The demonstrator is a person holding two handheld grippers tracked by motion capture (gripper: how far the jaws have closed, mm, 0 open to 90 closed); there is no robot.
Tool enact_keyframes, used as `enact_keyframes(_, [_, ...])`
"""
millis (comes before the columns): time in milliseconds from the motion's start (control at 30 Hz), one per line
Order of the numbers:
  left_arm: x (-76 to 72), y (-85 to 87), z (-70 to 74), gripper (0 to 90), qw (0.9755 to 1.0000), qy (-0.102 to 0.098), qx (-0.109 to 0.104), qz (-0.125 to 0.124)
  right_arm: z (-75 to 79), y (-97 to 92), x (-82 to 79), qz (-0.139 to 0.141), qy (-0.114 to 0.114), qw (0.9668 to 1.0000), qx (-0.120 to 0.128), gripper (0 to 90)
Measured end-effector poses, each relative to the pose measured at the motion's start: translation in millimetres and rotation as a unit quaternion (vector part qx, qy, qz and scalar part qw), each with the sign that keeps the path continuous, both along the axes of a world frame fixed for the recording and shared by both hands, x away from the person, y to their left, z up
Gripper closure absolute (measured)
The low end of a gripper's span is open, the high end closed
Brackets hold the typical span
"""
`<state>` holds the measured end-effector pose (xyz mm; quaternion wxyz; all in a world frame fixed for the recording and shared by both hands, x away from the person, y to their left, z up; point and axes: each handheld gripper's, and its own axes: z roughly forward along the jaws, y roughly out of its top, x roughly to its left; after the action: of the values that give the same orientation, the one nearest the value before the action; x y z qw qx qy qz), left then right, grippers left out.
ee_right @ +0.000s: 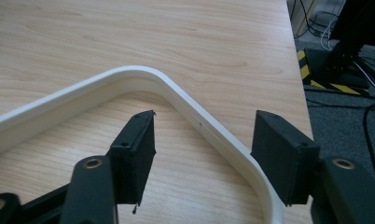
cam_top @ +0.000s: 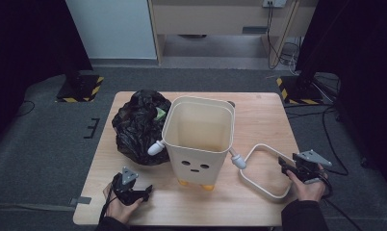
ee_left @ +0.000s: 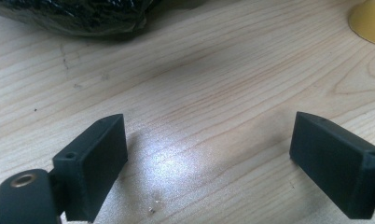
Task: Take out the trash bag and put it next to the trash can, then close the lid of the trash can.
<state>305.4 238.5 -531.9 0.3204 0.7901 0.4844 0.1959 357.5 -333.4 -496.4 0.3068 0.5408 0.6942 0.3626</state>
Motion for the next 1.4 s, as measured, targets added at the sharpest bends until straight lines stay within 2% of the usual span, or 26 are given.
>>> enact_keyframes(233, [0.2, 0.4, -1.1, 7.9, 1.0, -0.002, -0.002, 0.0, -3.2, -12.7, 1.2, -0.005, 0.013, 0.9999, -0.009, 45.4])
enact_keyframes(633, [1.4, -0.5, -3.4, 3.1, 1.0, -0.006, -0.005, -0.005, -20.4, -27.7, 7.0, -0.019, 0.056, 0.9981, -0.019, 54.6])
enact_keyframes(767, [1.6, -0.8, -3.6, 2.6, 0.9999, -0.006, -0.005, -0.006, -23.0, -28.0, 8.4, -0.02, 0.061, 0.9978, -0.013, 57.4])
enact_keyframes(1100, [3.0, -2.1, -3.9, 0.0, 1.0, -0.002, -0.003, -0.009, -27.1, -27.0, 14.1, -0.006, 0.081, 0.9962, -0.03, 66.8])
enact_keyframes(1400, [3.5, -2.3, -3.9, 0.0, 1.0, -0.002, -0.003, -0.009, -27.7, -26.0, 14.4, -0.019, 0.093, 0.9953, -0.021, 74.9])
